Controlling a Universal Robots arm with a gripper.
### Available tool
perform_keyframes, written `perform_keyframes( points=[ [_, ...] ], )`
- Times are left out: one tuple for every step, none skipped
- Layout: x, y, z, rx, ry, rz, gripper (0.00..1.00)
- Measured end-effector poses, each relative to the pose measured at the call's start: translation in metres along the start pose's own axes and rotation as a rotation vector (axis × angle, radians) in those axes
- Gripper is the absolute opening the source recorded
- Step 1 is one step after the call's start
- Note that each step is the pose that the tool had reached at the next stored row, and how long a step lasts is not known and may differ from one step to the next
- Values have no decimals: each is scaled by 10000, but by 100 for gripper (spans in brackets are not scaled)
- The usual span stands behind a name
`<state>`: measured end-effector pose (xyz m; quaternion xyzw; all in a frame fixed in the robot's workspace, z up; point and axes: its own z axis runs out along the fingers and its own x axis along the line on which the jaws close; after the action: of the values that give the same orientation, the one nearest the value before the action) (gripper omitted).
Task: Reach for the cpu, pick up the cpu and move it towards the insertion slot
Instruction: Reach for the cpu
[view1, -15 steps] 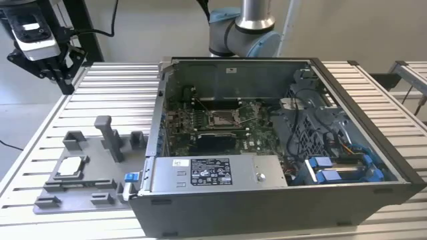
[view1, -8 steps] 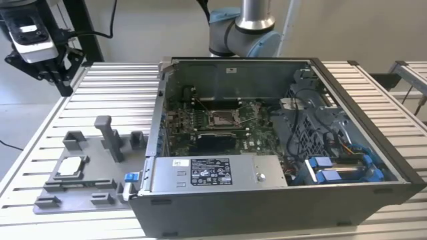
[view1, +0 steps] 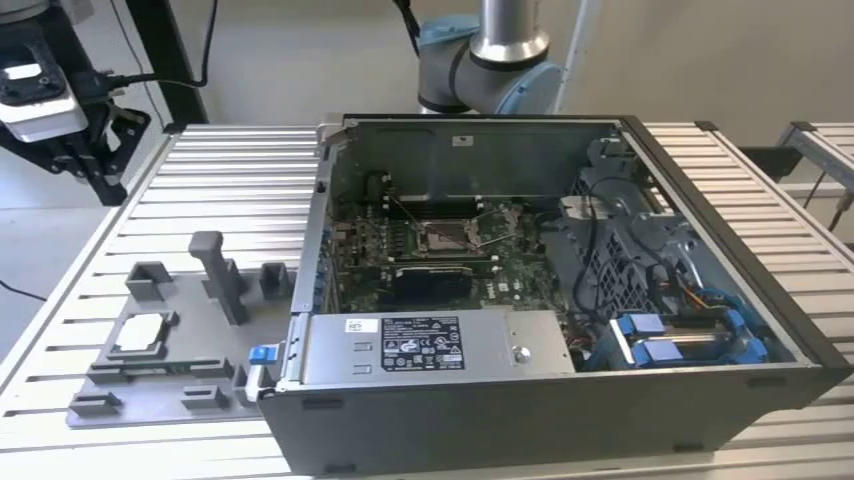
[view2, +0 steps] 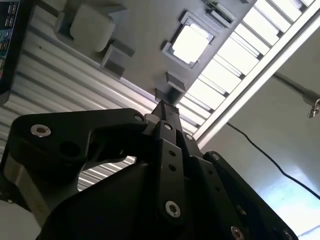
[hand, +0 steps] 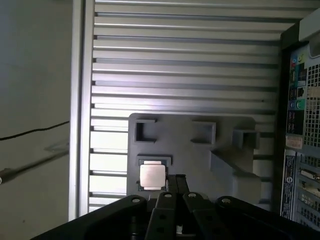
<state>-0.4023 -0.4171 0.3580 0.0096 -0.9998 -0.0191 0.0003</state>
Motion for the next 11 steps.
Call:
perform_keyframes(
  points=[
    [27, -14, 4, 0, -1, 1, 0],
    [51, -29, 7, -1, -2, 1, 0],
    [72, -44, 10, -1, -2, 1, 0],
    [93, -60, 13, 0, 0, 1, 0],
    [108, -69, 18, 0, -1, 2, 0],
    [122, -79, 23, 0, -1, 3, 0],
    [133, -89, 29, -1, -2, 2, 0],
    [141, -95, 33, -1, -1, 2, 0],
    [148, -100, 37, 0, -1, 2, 0],
    [152, -104, 41, -2, -2, 0, 0],
    [153, -105, 41, -4, -2, -7, 0]
  ],
)
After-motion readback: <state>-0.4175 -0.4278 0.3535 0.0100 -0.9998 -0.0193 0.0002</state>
